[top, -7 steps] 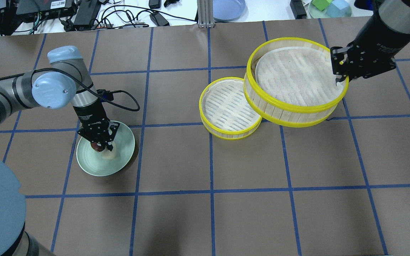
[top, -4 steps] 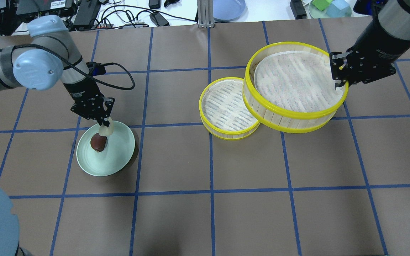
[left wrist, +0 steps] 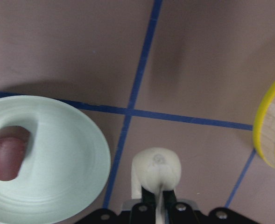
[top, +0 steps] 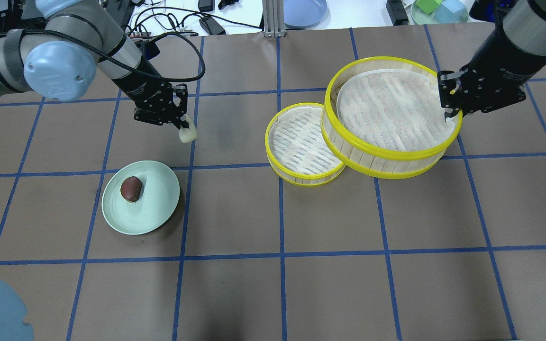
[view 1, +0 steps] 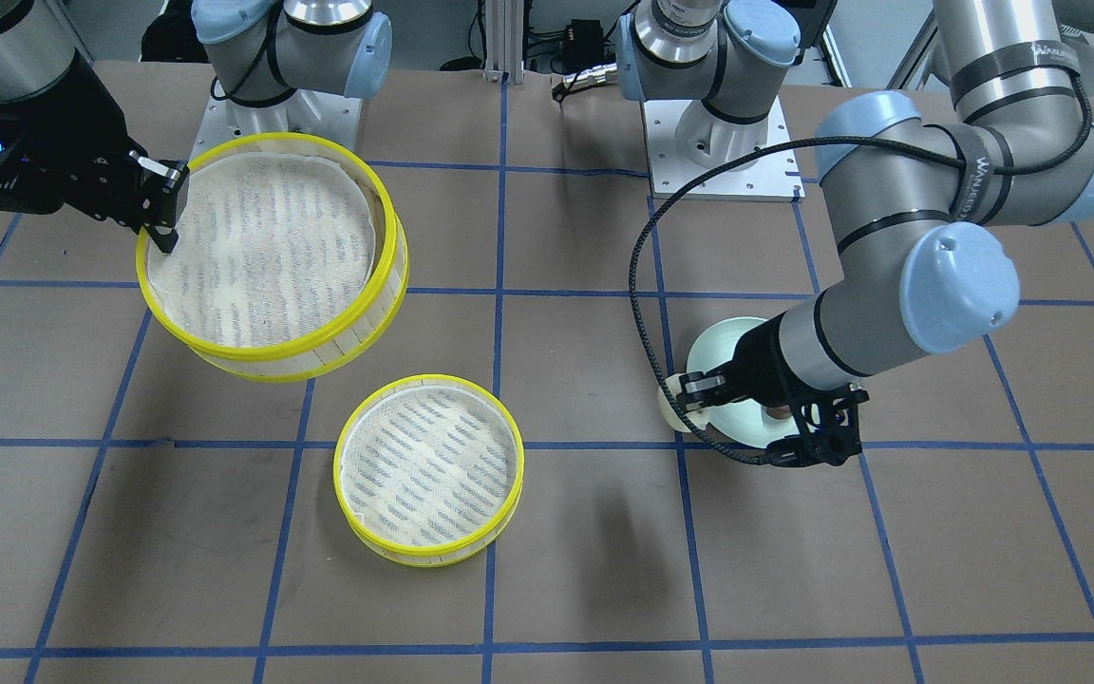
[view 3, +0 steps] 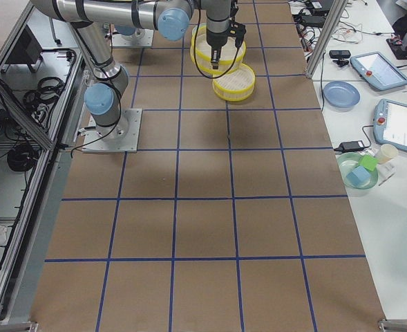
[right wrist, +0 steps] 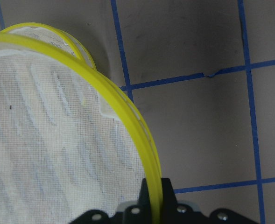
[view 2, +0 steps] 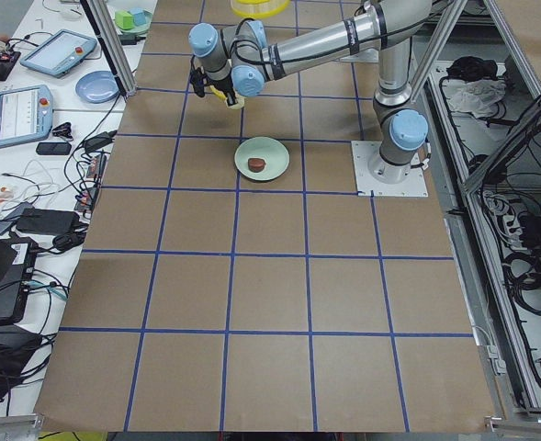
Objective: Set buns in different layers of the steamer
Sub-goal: 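Carry the white bun over the lower steamer layer and release it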
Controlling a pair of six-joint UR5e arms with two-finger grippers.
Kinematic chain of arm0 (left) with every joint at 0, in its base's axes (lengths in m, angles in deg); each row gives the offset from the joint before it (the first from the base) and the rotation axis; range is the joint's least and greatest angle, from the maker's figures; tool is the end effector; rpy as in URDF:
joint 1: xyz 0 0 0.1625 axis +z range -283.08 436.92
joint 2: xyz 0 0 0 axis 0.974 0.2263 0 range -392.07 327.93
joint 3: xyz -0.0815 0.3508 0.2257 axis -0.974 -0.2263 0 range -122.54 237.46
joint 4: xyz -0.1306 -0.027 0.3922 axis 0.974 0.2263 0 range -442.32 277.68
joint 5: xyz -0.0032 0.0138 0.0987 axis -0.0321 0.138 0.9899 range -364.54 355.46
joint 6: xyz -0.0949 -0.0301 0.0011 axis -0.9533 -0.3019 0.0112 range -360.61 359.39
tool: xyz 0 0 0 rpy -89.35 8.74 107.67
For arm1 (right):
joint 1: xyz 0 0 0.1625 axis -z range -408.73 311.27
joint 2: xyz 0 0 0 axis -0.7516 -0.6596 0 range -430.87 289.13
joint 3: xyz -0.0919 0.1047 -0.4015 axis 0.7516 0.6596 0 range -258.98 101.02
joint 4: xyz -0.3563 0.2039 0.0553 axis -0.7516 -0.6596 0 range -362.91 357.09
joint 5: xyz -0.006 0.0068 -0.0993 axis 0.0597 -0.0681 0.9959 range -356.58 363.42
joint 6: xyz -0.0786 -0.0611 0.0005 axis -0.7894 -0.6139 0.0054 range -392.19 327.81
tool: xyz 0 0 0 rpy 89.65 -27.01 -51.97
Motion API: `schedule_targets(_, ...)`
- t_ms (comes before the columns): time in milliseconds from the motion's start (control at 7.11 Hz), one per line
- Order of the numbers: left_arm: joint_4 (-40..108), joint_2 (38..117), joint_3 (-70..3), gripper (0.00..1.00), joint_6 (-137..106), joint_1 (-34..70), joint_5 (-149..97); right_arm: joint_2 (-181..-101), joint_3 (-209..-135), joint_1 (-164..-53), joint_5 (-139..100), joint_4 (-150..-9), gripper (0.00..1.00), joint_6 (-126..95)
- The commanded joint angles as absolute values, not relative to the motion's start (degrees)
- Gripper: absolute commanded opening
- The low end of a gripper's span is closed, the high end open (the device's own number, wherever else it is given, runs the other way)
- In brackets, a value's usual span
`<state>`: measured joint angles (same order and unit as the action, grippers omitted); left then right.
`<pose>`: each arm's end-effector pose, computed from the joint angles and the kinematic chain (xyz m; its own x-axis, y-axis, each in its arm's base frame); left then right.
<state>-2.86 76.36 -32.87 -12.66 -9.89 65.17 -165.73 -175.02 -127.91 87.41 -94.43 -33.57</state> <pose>-0.1346 -0.5995 0.3329 -0.9017 -0.3056 0.3059 -0.2486 0.9452 0.2115 0.0555 -0.4753 0.4795 -0.9812 0.1626 -0.1044 0.1643 0.9864 -0.0083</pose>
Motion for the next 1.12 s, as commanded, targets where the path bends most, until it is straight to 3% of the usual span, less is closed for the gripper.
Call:
schedule_targets(0, -10.15, 78.31, -33.33, 0.0, -22.2, -14.82, 56.33, -165.7, -175.04, -127.92, 87.35, -94.41, 0.0, -33.6)
schedule_targets(562, -24.53, 85.51, -34.65, 0.0, -24.78, -20.98, 48.11, -165.71, -175.04, -127.92, 87.35, -94.41, 0.0, -33.6)
schedule_targets(703, -26.67, 86.83, -34.65, 0.07, -26.35, -22.3, 48.11, -165.71, -175.04, -127.92, 87.35, -94.41, 0.0, -33.6)
schedule_targets(984, -29.23, 87.9, -34.57, 0.44, -28.3, -23.8, 48.63, -165.71, -175.04, -127.92, 87.35, -94.41, 0.0, -33.6)
